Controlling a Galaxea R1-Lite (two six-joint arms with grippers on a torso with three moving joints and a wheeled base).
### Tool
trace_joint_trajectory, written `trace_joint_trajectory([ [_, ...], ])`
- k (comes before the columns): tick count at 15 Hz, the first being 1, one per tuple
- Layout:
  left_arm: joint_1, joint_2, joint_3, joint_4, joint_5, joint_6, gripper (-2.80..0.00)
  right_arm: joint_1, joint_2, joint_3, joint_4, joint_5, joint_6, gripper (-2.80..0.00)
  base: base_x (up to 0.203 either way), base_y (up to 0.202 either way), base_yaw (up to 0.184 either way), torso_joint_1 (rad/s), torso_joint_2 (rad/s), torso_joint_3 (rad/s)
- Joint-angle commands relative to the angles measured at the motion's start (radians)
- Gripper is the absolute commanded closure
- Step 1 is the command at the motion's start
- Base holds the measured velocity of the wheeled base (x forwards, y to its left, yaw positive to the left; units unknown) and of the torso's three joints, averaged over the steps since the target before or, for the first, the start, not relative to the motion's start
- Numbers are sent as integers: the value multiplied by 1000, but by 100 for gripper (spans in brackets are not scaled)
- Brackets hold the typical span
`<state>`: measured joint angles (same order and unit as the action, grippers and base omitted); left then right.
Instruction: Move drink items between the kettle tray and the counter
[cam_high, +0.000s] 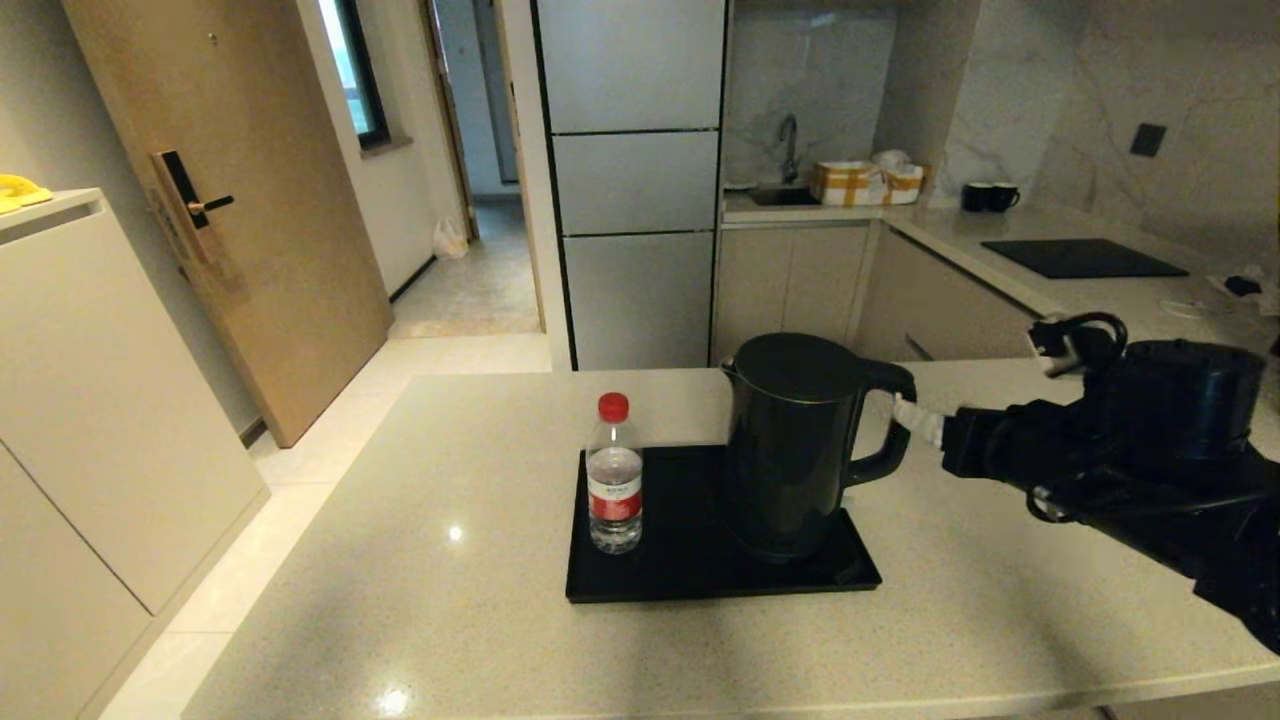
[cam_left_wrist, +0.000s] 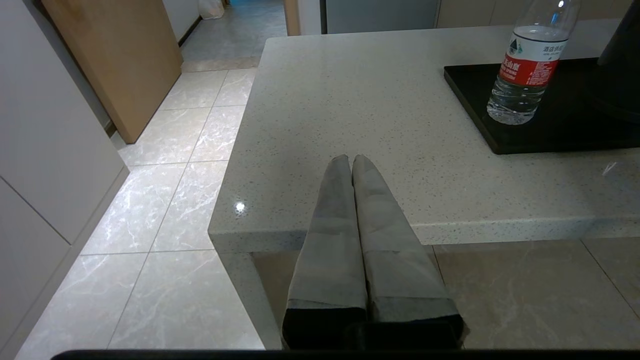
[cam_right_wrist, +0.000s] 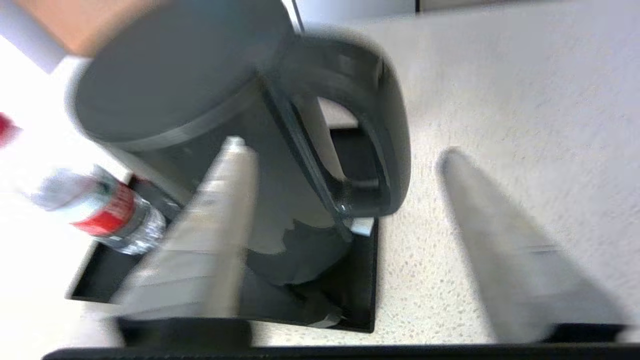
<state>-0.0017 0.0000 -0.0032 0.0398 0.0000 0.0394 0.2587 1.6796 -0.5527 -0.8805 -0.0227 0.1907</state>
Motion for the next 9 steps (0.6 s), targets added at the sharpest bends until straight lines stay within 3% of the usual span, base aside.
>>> trace_joint_trajectory([
  [1, 0, 0, 0, 0, 0, 1, 0, 9, -200, -22, 72, 4, 2, 0, 0, 0, 0, 0, 0, 0],
  [5, 0, 0, 0, 0, 0, 1, 0, 72, -481, -133, 390, -14, 2, 0, 0, 0, 0, 0, 0, 0],
  [9, 0, 1, 0, 0, 0, 1, 0, 111, -716, -311, 808, -306, 17, 0, 0, 0, 0, 0, 0, 0],
])
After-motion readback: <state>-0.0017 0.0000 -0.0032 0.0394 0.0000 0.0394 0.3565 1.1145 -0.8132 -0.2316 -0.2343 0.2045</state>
